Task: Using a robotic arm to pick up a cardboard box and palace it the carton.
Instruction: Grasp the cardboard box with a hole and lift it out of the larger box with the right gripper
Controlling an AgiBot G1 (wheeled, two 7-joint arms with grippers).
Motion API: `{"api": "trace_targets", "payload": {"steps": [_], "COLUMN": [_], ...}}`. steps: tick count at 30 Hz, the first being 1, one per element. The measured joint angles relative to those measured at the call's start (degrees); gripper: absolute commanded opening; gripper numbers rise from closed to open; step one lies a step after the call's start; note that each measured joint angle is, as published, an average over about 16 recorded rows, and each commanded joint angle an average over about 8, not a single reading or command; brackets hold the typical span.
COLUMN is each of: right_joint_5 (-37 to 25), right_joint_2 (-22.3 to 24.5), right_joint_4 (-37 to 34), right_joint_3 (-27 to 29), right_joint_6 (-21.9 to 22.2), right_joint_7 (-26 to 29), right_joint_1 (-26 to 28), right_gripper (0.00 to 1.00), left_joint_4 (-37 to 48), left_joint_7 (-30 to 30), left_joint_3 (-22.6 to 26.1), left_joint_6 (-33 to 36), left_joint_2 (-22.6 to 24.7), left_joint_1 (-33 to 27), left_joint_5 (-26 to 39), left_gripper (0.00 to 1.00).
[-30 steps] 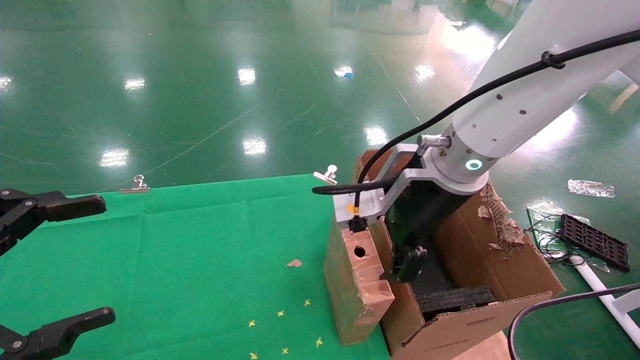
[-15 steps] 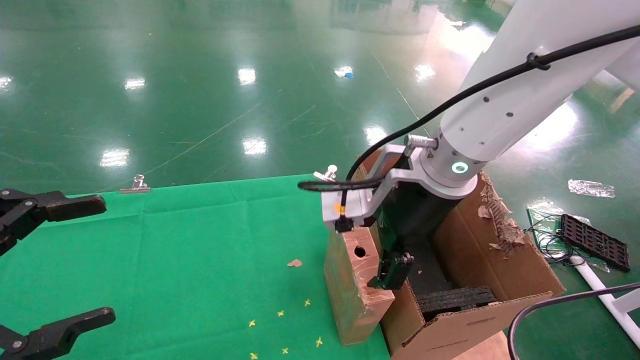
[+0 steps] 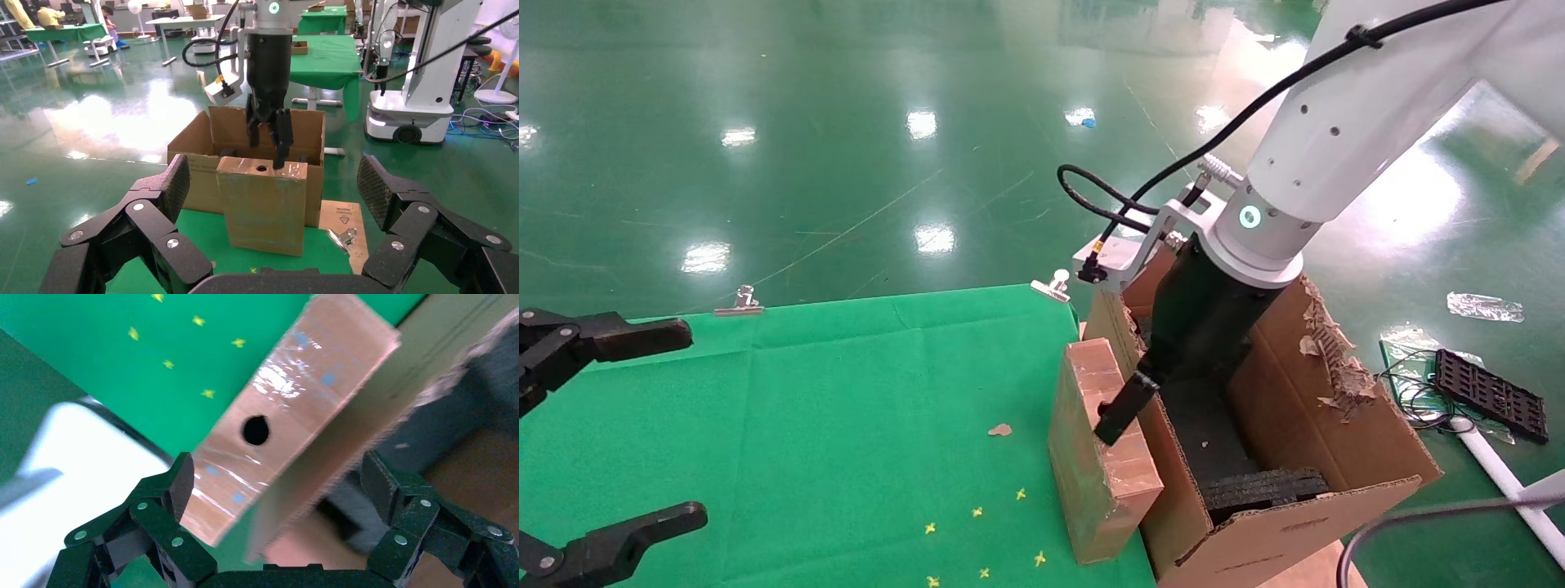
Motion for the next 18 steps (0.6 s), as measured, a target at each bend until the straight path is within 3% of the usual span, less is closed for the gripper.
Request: {"api": "trace_targets", "payload": {"steps": [8, 9, 11, 14, 16, 18], "right_joint_5": [4.0, 4.3, 4.7, 5.1, 5.4, 5.7], "right_joint_2": [-2.7, -3.0, -3.7, -4.6, -5.1, -5.6], "right_joint_4": [-10.1, -11.0, -12.6, -14.4, -15.3, -16.0], "right_joint_3": [-2.6, -3.0, -3.6, -4.5, -5.0, -5.5], "right_joint_6": [-0.3, -0.2, -0.2, -0.1, 0.0, 0.0], "right_joint_7": [1.8, 1.7, 1.5, 1.1, 0.8, 0.5], "right_joint_1": [-2.7, -3.0, -3.5, -4.1, -4.5, -4.8], "right_gripper": [1.0, 0.96, 0.8, 0.42, 0.17, 0.02], "left_joint_4": [0.0, 0.0, 0.0, 0.0, 0.0, 0.0], "left_joint_7": [0.0, 0.0, 0.0, 0.0, 0.0, 0.0], "left_joint_3": [0.0, 0.0, 0.0, 0.1, 0.1, 0.1], "left_joint_6": [0.0, 0.0, 0.0, 0.0, 0.0, 0.0], "left_joint_2": [0.0, 0.0, 0.0, 0.0, 0.0, 0.0], "left_joint_1": [0.0, 0.0, 0.0, 0.0, 0.0, 0.0], "left_joint_5": [0.0, 0.0, 0.0, 0.0, 0.0, 0.0], "left_gripper": [1.0, 1.0, 1.0, 0.98, 0.87, 0.7]}}
